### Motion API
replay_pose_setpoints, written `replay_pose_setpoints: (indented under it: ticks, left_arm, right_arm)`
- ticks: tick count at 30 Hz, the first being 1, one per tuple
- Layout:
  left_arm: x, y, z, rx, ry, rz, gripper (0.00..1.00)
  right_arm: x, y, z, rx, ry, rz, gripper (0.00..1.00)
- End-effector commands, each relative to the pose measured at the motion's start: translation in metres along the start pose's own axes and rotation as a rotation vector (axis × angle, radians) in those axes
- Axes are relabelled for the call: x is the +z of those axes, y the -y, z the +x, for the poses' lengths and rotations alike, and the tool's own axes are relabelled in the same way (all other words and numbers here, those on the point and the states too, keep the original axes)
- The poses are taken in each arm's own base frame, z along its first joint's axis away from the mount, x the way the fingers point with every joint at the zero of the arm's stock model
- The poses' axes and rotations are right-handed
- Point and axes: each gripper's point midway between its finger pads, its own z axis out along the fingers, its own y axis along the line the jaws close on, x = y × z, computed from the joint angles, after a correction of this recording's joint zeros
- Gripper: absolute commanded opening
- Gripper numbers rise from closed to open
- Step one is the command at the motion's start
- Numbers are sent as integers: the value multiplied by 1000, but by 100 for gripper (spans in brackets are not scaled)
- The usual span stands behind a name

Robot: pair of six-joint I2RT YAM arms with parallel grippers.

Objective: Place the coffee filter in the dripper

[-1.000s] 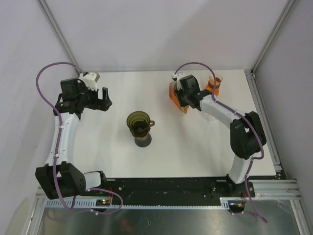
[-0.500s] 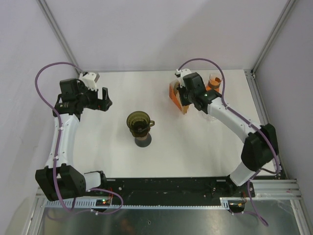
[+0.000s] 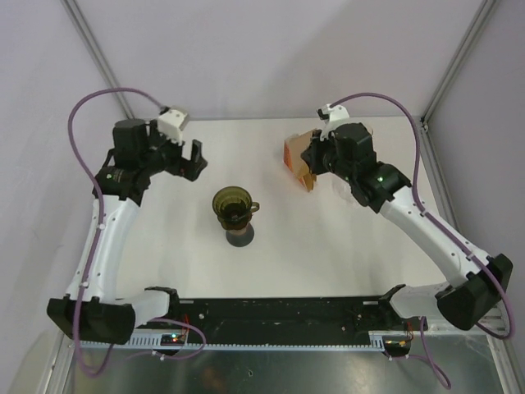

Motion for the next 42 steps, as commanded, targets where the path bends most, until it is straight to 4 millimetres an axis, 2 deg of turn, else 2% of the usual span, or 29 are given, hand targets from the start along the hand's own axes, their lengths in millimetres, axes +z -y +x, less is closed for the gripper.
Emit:
replay_pose_setpoints:
  ticks: [1,6,10,12,16,22,29,38,42]
  left_arm:
    - [-19,47,-57,161,116,33,99]
    - [-19,110,-87,303,170,109,99]
    - [-13,155,-95,467,172,107,99]
    - [-10,172,-95,553,165,86,100]
    - [-5,193,-94,646,149,40,100]
    - [-11,203,-105,626,202,7,96]
    - [-8,197,-115,642,258,-66,77]
    - [-5,204,-117,674,285,-40,73]
    - [1,198,-121,713,306,-104,65]
  right_arm:
    - [-22,-39,-37,150,139,-160,0]
    - [-43,-63,-58,289,252,-286,0]
    - [-53,-70,-71,392,321,-327,0]
    - [-56,-74,-75,439,343,-346,0]
    - [-65,-82,-79,500,380,-381,0]
    - [-69,-86,-82,540,405,-381,0]
    - [-73,-92,-86,566,417,-415,0]
    - [-74,-94,-85,584,424,-431,0]
    - [-74,-93,-83,602,425,-436,0]
